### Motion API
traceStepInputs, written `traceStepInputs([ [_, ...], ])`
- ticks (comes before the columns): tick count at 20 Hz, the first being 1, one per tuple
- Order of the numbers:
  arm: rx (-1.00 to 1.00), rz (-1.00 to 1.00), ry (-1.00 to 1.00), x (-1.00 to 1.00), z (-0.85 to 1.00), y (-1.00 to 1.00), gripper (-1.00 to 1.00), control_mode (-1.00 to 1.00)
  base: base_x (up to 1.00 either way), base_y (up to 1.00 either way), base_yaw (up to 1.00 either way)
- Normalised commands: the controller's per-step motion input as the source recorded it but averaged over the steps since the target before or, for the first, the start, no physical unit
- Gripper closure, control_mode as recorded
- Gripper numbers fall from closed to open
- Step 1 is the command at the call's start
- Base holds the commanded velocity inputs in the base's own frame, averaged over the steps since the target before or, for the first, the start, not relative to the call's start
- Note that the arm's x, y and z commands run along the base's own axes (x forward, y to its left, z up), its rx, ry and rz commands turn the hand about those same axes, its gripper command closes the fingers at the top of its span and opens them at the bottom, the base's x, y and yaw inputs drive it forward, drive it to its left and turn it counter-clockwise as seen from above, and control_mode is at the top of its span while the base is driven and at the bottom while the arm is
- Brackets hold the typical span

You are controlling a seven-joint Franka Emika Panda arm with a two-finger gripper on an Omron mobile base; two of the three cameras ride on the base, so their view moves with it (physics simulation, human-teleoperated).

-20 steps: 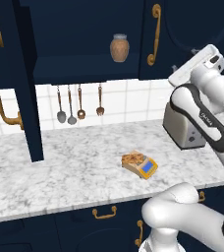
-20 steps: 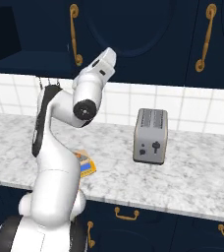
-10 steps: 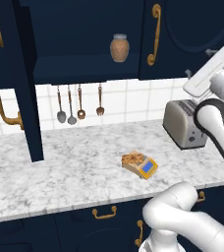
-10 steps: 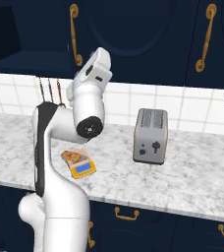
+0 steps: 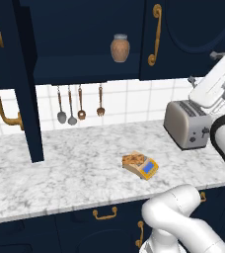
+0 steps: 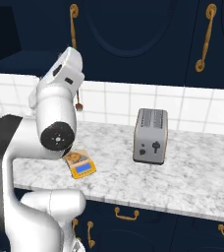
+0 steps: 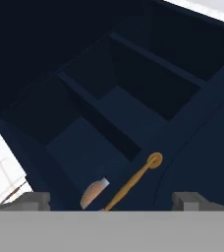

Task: Pick the bar and place it on the digital scale for weighing, and close the cabinet.

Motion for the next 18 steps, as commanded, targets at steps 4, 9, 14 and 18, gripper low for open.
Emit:
traceStepInputs([
  [4,0.33,0.05,-0.28,-0.17,-0.49,0.97,-1.0,-1.0,0.0,0.0,0.0],
  [9,0.26,0.19,-0.14,0.04,-0.48,0.97,-1.0,-1.0,0.0,0.0,0.0],
  [14,0.25,0.36,0.0,0.0,-0.28,0.97,-1.0,-1.0,0.0,0.0,0.0],
  [18,0.29,0.34,-0.01,0.0,-0.32,0.87,-1.0,-1.0,0.0,0.0,0.0],
])
